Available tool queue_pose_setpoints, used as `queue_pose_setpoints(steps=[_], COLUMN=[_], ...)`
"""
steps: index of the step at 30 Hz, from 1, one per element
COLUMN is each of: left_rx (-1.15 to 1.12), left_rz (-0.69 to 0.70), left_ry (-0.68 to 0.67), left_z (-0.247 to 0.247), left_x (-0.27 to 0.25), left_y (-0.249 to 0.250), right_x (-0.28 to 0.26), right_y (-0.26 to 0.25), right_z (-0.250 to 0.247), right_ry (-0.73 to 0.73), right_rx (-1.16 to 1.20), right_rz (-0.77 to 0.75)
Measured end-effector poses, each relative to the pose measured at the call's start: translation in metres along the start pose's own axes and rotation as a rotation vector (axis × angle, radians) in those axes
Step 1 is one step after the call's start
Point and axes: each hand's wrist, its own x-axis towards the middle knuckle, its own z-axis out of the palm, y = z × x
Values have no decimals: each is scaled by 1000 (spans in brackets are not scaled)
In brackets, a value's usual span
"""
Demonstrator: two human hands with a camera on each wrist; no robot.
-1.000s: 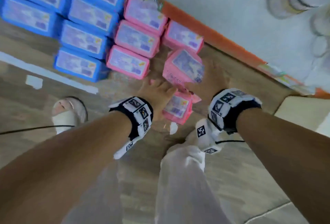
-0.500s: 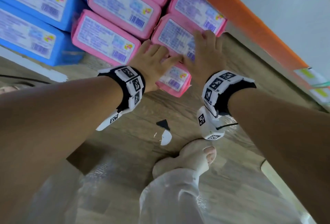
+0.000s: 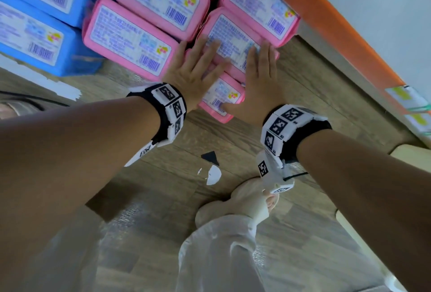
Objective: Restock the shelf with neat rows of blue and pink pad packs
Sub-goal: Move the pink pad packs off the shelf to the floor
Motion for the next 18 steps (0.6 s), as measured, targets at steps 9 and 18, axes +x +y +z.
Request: queue_pose_setpoints(steps=[9, 18], left_rx=[-22, -412], left_rz=[-22, 99], left_ry=[-95, -273], left_z=[-22, -128], left_x=[-10, -133], left_y=[9, -30], right_x=[0, -104], right_y=[-12, -82], right_z=[-36, -112], right_ry=[-255, -198], right_rx=[-142, 503], right_rz=[67, 284])
